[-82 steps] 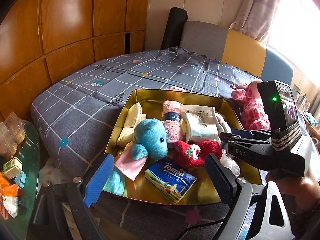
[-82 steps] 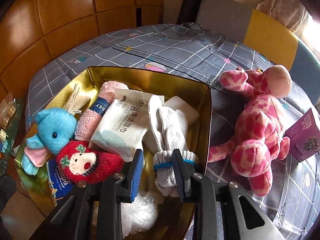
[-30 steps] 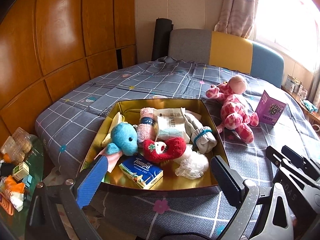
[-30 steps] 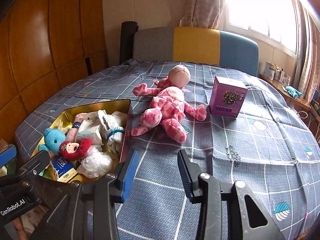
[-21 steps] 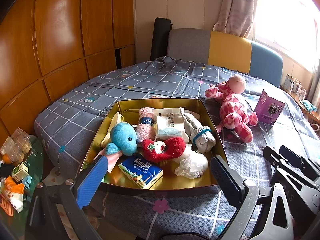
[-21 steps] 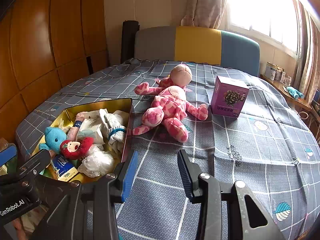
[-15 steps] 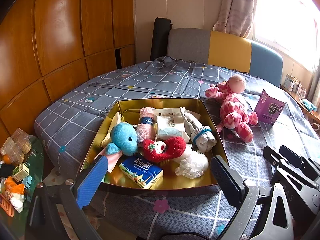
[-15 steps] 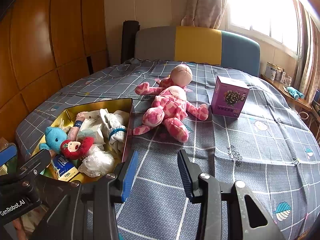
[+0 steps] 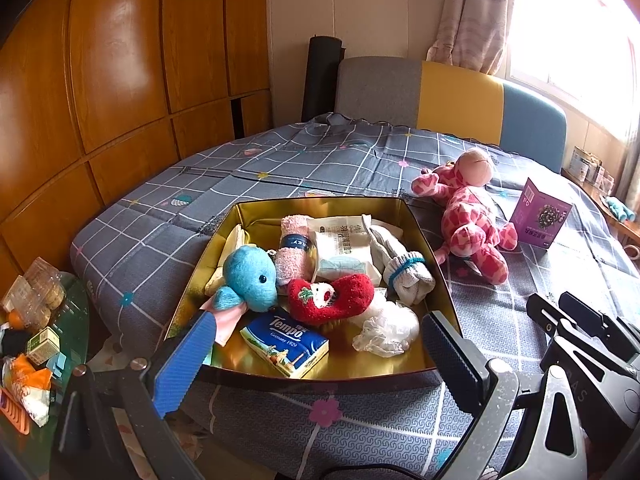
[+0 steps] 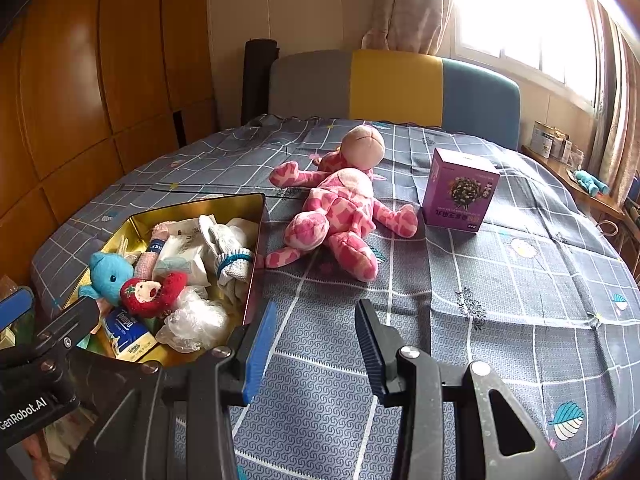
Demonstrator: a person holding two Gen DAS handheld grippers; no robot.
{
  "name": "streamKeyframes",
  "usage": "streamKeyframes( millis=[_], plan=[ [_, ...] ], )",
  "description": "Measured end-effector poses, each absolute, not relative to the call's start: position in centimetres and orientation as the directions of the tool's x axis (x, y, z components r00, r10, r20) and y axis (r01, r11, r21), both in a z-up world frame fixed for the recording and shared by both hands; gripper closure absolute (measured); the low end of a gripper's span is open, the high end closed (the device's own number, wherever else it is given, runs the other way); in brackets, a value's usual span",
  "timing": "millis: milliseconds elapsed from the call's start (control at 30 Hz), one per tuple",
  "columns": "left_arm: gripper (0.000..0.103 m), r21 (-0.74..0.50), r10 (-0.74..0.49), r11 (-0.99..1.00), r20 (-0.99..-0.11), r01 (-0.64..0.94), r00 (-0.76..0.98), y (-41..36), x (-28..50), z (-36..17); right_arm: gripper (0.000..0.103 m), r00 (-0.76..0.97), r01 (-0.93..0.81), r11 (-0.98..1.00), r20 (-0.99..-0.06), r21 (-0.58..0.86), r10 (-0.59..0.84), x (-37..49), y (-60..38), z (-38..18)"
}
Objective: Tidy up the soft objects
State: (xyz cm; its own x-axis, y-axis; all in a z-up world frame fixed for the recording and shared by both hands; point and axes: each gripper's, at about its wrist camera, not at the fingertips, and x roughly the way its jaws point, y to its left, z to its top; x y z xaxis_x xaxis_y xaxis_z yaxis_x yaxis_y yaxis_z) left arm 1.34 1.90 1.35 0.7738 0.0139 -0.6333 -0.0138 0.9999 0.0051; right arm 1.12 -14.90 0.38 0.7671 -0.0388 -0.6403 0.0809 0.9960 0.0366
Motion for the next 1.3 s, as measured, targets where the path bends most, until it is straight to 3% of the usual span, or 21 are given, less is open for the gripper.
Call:
streamKeyframes(
  millis=[1300],
  plan=[
    [0.0,0.014,0.031,1.0,-0.629,-0.028,0.777,2.21,1.33,1.36,0.062,0.765,0.084,0.996,-0.643,0.04,-0.039,1.05,-14.83,0.11]
  ],
)
